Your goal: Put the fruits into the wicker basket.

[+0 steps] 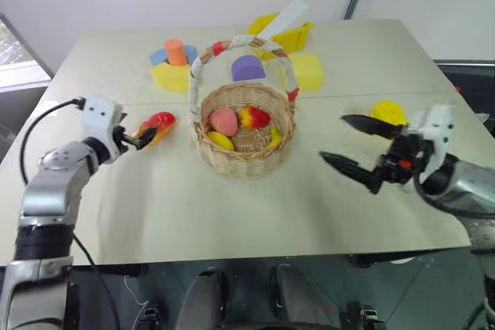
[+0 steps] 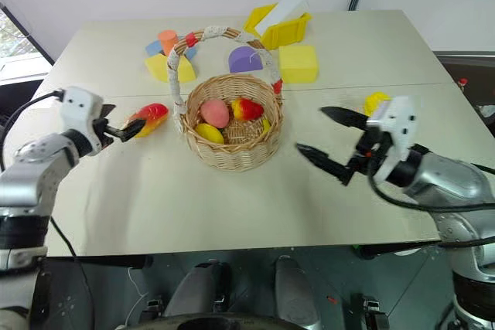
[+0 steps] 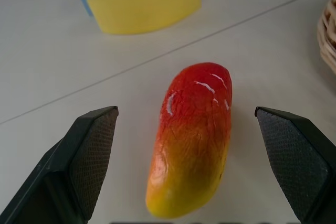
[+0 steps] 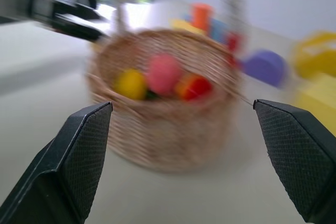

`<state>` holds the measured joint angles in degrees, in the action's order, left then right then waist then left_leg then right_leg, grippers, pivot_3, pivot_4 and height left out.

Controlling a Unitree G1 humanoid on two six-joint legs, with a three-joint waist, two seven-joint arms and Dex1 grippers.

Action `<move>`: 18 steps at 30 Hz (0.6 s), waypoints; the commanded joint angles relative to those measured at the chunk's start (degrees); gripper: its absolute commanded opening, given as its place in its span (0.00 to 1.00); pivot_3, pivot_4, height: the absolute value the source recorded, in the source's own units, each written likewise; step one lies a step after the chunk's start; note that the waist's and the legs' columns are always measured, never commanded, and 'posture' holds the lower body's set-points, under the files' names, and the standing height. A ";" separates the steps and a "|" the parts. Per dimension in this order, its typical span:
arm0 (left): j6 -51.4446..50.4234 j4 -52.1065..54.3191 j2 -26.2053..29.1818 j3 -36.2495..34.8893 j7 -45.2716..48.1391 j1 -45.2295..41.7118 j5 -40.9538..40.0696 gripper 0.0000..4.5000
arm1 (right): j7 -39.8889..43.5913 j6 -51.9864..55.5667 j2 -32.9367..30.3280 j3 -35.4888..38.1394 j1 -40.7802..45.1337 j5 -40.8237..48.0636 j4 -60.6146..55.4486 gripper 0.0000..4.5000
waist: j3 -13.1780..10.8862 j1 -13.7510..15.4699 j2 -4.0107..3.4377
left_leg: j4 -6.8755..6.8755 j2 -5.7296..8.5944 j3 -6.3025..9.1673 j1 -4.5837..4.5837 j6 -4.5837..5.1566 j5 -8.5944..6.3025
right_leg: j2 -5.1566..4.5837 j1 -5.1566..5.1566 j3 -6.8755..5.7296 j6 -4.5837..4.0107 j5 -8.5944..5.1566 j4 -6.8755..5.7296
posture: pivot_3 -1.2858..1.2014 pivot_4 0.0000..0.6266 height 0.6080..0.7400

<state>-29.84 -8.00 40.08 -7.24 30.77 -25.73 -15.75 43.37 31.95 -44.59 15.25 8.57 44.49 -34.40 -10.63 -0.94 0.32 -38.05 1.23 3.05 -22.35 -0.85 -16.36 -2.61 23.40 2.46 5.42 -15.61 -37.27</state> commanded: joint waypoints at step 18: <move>-2.02 -13.66 -2.78 6.13 1.77 -12.10 7.45 0.41 | -3.33 -2.03 6.98 -10.32 3.75 -2.11 -4.84 1.00 | 0.00 0.22 0.06 | -0.01 0.07 0.06 -0.10 0.00 0.00 | -0.07 0.07 -0.02 0.00 0.00 0.00 | 0.52 0.24 1.00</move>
<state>-32.35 -21.93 36.02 -0.22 33.20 -36.79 -9.60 39.84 31.48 -37.86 4.67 12.24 42.53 -37.15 -10.64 -0.72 0.38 -38.06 1.30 3.12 -22.44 -0.86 -16.36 -2.69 23.47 2.44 5.43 -15.61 -37.26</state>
